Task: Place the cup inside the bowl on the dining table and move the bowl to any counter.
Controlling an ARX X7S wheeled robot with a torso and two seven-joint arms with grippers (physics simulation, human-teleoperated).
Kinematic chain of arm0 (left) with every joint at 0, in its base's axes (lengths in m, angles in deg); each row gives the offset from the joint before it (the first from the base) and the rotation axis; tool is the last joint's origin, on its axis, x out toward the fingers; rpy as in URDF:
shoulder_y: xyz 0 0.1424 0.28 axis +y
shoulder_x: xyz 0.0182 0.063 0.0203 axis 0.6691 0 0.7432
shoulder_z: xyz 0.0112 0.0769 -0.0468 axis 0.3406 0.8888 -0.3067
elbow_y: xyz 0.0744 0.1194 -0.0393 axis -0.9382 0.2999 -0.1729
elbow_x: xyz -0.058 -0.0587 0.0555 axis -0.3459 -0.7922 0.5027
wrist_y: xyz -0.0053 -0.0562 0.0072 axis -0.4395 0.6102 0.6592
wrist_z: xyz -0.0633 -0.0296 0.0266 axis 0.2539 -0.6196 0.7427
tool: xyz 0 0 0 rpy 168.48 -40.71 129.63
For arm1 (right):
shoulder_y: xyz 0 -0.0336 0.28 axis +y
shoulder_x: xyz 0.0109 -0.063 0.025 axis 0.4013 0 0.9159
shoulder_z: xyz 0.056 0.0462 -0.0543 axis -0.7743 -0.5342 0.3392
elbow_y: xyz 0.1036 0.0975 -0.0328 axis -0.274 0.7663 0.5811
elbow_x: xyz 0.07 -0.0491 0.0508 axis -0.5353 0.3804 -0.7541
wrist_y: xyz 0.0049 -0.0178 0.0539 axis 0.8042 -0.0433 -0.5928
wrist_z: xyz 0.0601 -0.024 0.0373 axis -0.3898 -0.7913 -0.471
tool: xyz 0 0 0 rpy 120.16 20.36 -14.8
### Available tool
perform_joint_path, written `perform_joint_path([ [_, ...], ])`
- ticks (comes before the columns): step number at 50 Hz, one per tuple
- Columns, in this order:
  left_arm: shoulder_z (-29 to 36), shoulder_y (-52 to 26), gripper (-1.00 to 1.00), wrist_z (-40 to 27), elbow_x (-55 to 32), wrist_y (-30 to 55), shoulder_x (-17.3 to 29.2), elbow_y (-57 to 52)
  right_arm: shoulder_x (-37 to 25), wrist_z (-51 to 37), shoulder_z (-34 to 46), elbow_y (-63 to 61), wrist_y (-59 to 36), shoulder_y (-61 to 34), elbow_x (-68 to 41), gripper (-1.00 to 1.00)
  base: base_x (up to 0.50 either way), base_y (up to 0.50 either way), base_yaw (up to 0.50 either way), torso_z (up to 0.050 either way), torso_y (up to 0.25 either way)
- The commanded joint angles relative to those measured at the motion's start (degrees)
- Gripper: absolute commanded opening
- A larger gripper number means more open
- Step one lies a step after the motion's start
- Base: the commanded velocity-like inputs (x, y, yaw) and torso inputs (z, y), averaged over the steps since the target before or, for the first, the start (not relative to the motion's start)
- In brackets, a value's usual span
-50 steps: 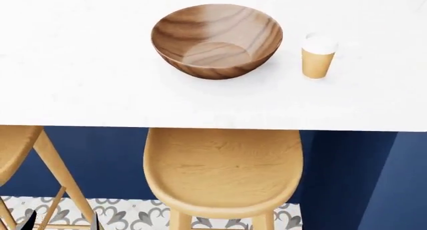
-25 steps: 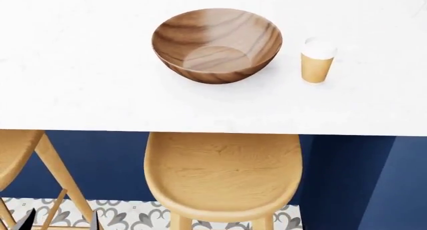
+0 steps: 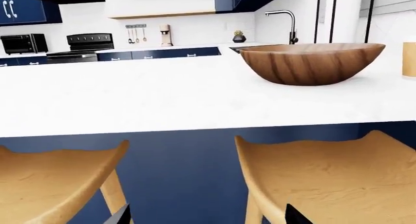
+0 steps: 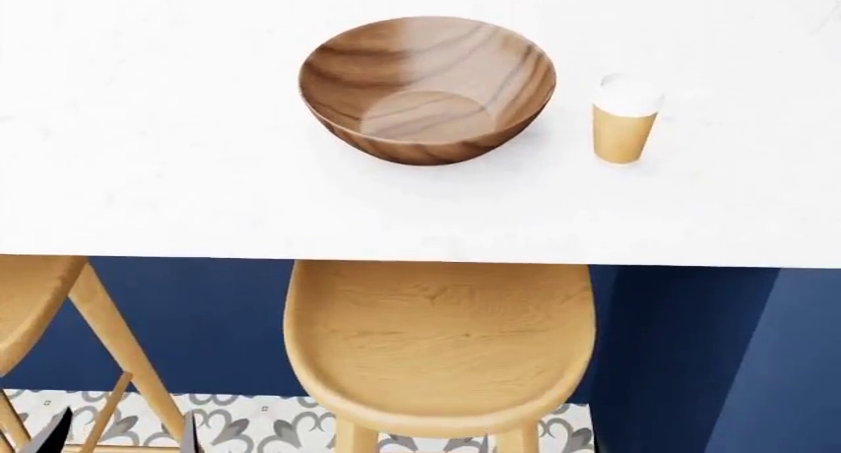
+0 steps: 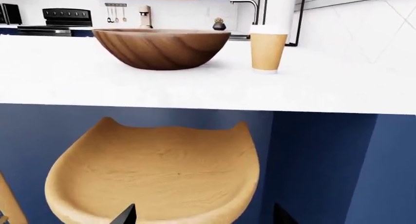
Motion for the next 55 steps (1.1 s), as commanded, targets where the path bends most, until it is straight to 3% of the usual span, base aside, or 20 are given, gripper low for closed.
perform_joint_path([
  [1,-2.2,0.6,1.00,2.0,0.4,0.0,-1.4,0.1,1.3,1.7,-1.7,-0.1,-0.6,0.5,1.4,1.00,0.00,0.00,0.00,0.000,0.000],
  [10,-1.6,0.7,1.00,0.1,-0.3,3.0,-1.4,-3.8,0.7,0.1,-2.0,-5.1,-4.1,1.1,-0.3,1.00,0.00,0.00,0.00,0.000,0.000],
  [16,-2.7,-2.4,1.00,-0.9,-4.1,16.5,-1.8,-13.6,-1.6,-1.1,-4.1,-20.1,-18.7,-2.1,-2.4,1.00,0.00,0.00,0.00,0.000,0.000],
  [24,-1.2,-10.0,1.00,-1.2,-5.5,37.1,1.5,-28.9,-5.1,-2.0,-8.6,-34.7,-39.3,-9.8,-7.5,1.00,0.00,0.00,0.00,0.000,0.000],
  [38,-6.4,-21.8,1.00,-0.3,-12.6,59.1,4.3,-36.9,-10.3,-1.7,-14.7,-39.9,-56.5,-22.0,-12.5,1.00,0.00,0.00,0.00,0.000,0.000],
  [55,-8.8,-22.6,1.00,-1.8,-13.5,62.1,5.1,-40.7,-12.7,-1.3,-16.6,-41.7,-65.3,-26.0,-15.3,1.00,0.04,-0.05,0.00,0.000,0.000],
])
